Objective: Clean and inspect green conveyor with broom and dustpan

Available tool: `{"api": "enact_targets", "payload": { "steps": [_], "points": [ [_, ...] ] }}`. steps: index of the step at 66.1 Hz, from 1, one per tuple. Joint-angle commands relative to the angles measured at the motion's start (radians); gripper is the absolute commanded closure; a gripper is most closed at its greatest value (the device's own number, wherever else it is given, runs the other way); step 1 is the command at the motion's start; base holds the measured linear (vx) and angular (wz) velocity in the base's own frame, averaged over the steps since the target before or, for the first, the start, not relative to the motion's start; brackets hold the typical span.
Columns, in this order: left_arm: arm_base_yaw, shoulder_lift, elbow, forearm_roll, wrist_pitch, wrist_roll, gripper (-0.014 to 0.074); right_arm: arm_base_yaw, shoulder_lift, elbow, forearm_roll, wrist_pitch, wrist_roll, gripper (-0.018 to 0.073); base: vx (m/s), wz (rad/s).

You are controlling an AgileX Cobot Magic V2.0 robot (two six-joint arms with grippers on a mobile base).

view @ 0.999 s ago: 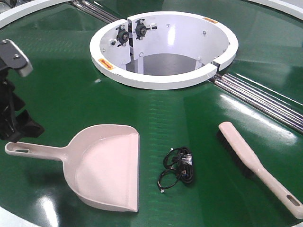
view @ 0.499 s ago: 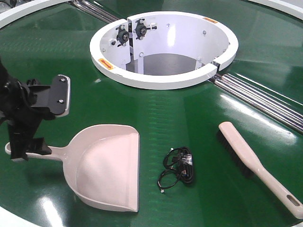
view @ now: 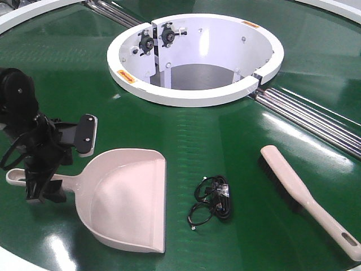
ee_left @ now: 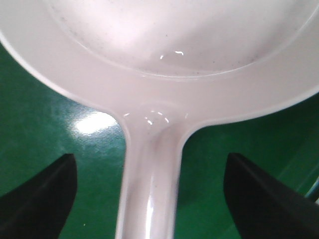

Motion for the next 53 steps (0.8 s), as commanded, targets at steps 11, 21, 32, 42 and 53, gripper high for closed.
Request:
{"api": "enact_targets", "payload": {
  "steps": [11, 21, 32, 42, 53],
  "points": [
    [-0.005, 0.017, -0.029, 0.004, -0.036, 0.000, 0.0038, -0.006, -0.018, 0.022, -0.004, -0.070, -0.002, 0.0569, 0.00, 0.00],
    [-0.005, 0.051, -0.029, 0.009, -0.036, 0.000, 0.0082, -0.006, -0.018, 0.022, -0.004, -0.070, -0.002, 0.0569, 0.00, 0.00],
    [-0.005, 0.062, -0.029, 0.068, -0.025, 0.000, 0.0253, -0.006, -0.018, 0.022, -0.004, -0.070, -0.002, 0.0569, 0.00, 0.00],
    [-0.005, 0.060, -0.029, 0.111, 0.022, 0.000, 0.0491, -0.006, -0.018, 0.022, -0.004, -0.070, -0.002, 0.0569, 0.00, 0.00],
    [-0.005, 0.029, -0.030, 0.095, 0.033, -0.001, 0.0605, -0.006, -0.018, 0.022, -0.004, -0.070, -0.002, 0.0569, 0.00, 0.00]
  ]
}}
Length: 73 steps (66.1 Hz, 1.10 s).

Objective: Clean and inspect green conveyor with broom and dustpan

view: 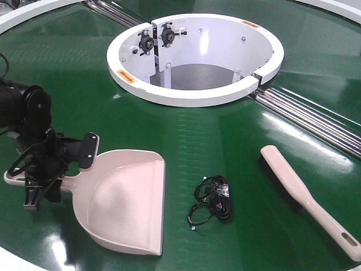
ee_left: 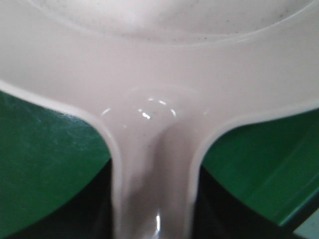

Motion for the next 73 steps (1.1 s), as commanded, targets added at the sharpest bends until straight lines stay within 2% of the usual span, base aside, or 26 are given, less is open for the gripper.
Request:
{"api": "enact_targets", "payload": {
  "steps": [1, 8, 18, 22, 28, 33, 38, 58, 66, 73],
  "points": [
    [-0.005, -0.075, -0.029, -0.010, 0.021, -0.002, 0.0605, -0.006, -0.018, 0.022, -0.004, -0.070, -0.002, 0.0569, 0.00, 0.00],
    [-0.005, -0.089, -0.052, -0.014, 0.029, -0.013, 0.0604, -0.006, -0.018, 0.022, -0.004, -0.070, -0.002, 0.0569, 0.00, 0.00],
    [-0.006, -0.087, -0.118, -0.116, 0.047, -0.029, 0.0604, -0.006, -0.018, 0.022, -0.004, -0.070, -0.002, 0.0569, 0.00, 0.00],
    [-0.017, -0.082, -0.146, -0.132, 0.047, -0.029, 0.0604, -0.006, -0.018, 0.022, -0.004, -0.070, -0.002, 0.0569, 0.00, 0.00],
    [-0.045, -0.069, -0.170, -0.093, 0.056, -0.029, 0.0604, -0.006, -0.018, 0.022, -0.004, -0.070, -0.002, 0.0569, 0.00, 0.00],
    [-0.068, -0.057, -0.171, -0.019, 0.066, -0.036, 0.0604, -0.006, -0.018, 0.022, -0.004, -0.070, -0.002, 0.0569, 0.00, 0.00],
    [-0.086, -0.038, -0.171, 0.023, 0.074, -0.057, 0.0604, -0.006, -0.018, 0.022, -0.004, -0.070, -0.002, 0.0569, 0.00, 0.00],
    [-0.133, 0.032, -0.171, 0.028, 0.074, -0.094, 0.0604, -0.006, -0.018, 0.022, -0.004, -0.069, -0.002, 0.0569, 0.00, 0.00],
    [-0.134, 0.054, -0.171, 0.038, 0.075, -0.153, 0.0604, -0.006, -0.018, 0.022, -0.004, -0.069, -0.002, 0.0569, 0.00, 0.00],
    [-0.134, 0.063, -0.175, 0.082, 0.083, -0.195, 0.0604, -0.006, -0.018, 0.022, -0.004, -0.069, -0.002, 0.0569, 0.00, 0.00]
  ]
}}
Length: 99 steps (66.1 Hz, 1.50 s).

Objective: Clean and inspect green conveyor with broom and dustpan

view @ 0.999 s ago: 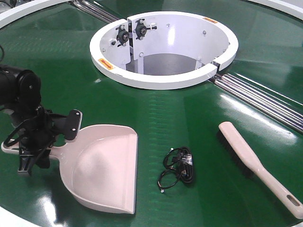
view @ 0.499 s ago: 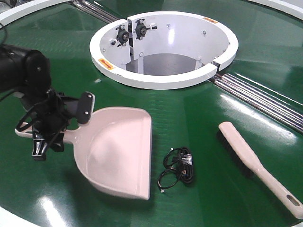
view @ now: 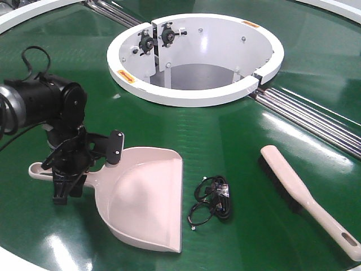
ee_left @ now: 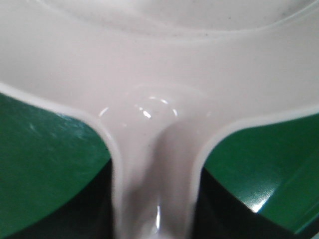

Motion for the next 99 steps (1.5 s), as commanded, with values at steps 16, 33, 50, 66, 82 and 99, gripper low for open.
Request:
{"api": "enact_targets", "payload": {
  "steps": [16, 33, 50, 66, 82, 99],
  "points": [
    [-0.008, -0.038, -0.035, 0.062, 0.010, -0.060, 0.0604, -0.006, -0.018, 0.022, -0.004, -0.069, -0.002, 0.0569, 0.00, 0.00],
    [-0.008, -0.038, -0.035, 0.060, 0.009, -0.060, 0.0604, -0.006, -0.018, 0.022, -0.004, -0.069, -0.002, 0.0569, 0.00, 0.00],
    [-0.008, -0.038, -0.035, 0.053, 0.009, -0.060, 0.0604, -0.006, -0.018, 0.022, -0.004, -0.070, -0.002, 0.0569, 0.00, 0.00],
    [-0.008, -0.038, -0.035, 0.053, 0.009, -0.060, 0.0603, -0.006, -0.018, 0.022, -0.004, -0.070, -0.002, 0.0569, 0.00, 0.00],
    [-0.008, -0.038, -0.035, 0.053, 0.009, -0.060, 0.0603, -0.006, -0.018, 0.022, -0.007, -0.070, -0.006, 0.0569, 0.00, 0.00],
    [-0.008, -0.038, -0.035, 0.054, 0.009, -0.060, 0.0603, -0.006, -0.018, 0.019, -0.007, -0.203, -0.009, 0.0569, 0.00, 0.00]
  ]
}}
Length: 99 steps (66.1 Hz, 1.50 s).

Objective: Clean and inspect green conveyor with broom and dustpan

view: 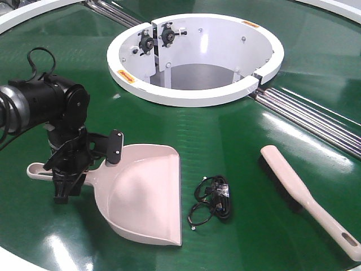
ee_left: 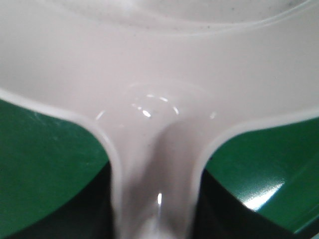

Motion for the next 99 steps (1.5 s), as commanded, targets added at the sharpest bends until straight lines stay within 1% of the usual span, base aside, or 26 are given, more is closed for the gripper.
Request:
{"api": "enact_targets", "payload": {
  "steps": [1, 11, 13, 16, 19, 22, 28, 34, 35, 36, 47, 50, 54, 63, 67, 72, 80, 82, 89, 99],
  "points": [
    [-0.005, -0.045, -0.027, 0.015, 0.006, -0.016, 0.0603, -0.006, -0.018, 0.019, -0.004, -0.198, 0.007, 0.0569, 0.00, 0.00],
    [-0.005, -0.045, -0.027, 0.015, 0.007, -0.016, 0.0603, -0.006, -0.018, 0.019, -0.004, -0.523, 0.031, 0.0569, 0.00, 0.00],
    [-0.005, -0.045, -0.027, 0.015, 0.007, -0.016, 0.0603, -0.006, -0.017, 0.017, -0.004, -0.565, 0.026, 0.0569, 0.00, 0.00],
    [-0.005, -0.045, -0.027, 0.015, 0.007, -0.016, 0.0603, -0.006, -0.012, 0.006, -0.004, -0.577, 0.021, 0.0569, 0.00, 0.00],
    [-0.005, -0.045, -0.027, 0.015, 0.007, -0.016, 0.0603, -0.003, 0.000, -0.020, -0.008, -0.538, 0.032, 0.0569, 0.00, 0.00],
    [-0.005, -0.045, -0.027, 0.015, 0.008, -0.016, 0.0603, -0.004, 0.013, -0.061, -0.017, -0.465, 0.050, 0.0569, 0.00, 0.00],
    [-0.005, -0.045, -0.027, 0.015, 0.010, -0.016, 0.0603, -0.004, 0.076, -0.170, -0.039, -0.264, 0.065, 0.0569, 0.00, 0.00],
    [-0.005, -0.045, -0.027, 0.015, 0.010, -0.016, 0.0603, -0.004, 0.172, -0.292, -0.053, -0.056, 0.046, 0.0569, 0.00, 0.00],
    [-0.005, -0.045, -0.027, 0.015, 0.010, -0.016, 0.0603, -0.004, 0.180, -0.312, -0.053, -0.039, 0.045, 0.0569, 0.00, 0.00],
    [-0.005, -0.045, -0.027, 0.015, 0.010, -0.016, 0.0603, -0.004, 0.198, -0.332, -0.053, 0.010, 0.043, 0.0569, 0.00, 0.00],
    [-0.005, -0.045, -0.027, 0.015, 0.010, -0.016, 0.0603, -0.004, 0.391, -0.523, -0.055, 0.329, 0.037, 0.0569, 0.00, 0.00],
    [-0.005, -0.045, -0.027, 0.015, 0.010, -0.016, 0.0603, -0.004, 0.435, -0.548, -0.063, 0.363, 0.024, 0.0569, 0.00, 0.00],
    [-0.005, -0.045, -0.027, 0.015, 0.010, -0.016, 0.0603, -0.004, 0.488, -0.568, -0.062, 0.374, 0.004, 0.0569, 0.00, 0.00],
    [-0.005, -0.045, -0.027, 0.015, 0.010, -0.016, 0.0603, -0.004, 0.570, -0.568, 0.000, 0.409, 0.006, 0.0569, 0.00, 0.00],
    [-0.005, -0.045, -0.027, 0.015, 0.010, -0.016, 0.0603, -0.004, 0.587, -0.568, 0.013, 0.413, 0.005, 0.0568, 0.00, 0.00],
    [-0.005, -0.045, -0.027, 0.015, 0.010, -0.016, 0.0603, -0.004, 0.603, -0.572, 0.013, 0.425, -0.008, 0.0565, 0.00, 0.00],
    [-0.005, -0.045, -0.027, 0.015, 0.010, -0.016, 0.0603, 0.003, 0.642, -0.617, -0.017, 0.524, -0.014, 0.0541, 0.00, 0.00],
    [-0.005, -0.045, -0.027, 0.015, 0.010, -0.016, 0.0603, 0.012, 0.653, -0.635, -0.017, 0.544, -0.014, 0.0527, 0.00, 0.00],
    [-0.005, -0.045, -0.027, 0.015, 0.010, -0.016, 0.0603, 0.066, 0.697, -0.674, -0.067, 0.593, -0.014, 0.0450, 0.00, 0.00],
    [-0.005, -0.045, -0.027, 0.015, 0.010, -0.016, 0.0603, 0.150, 0.778, -0.707, -0.175, 0.666, 0.006, 0.0266, 0.00, 0.00]
  ]
}}
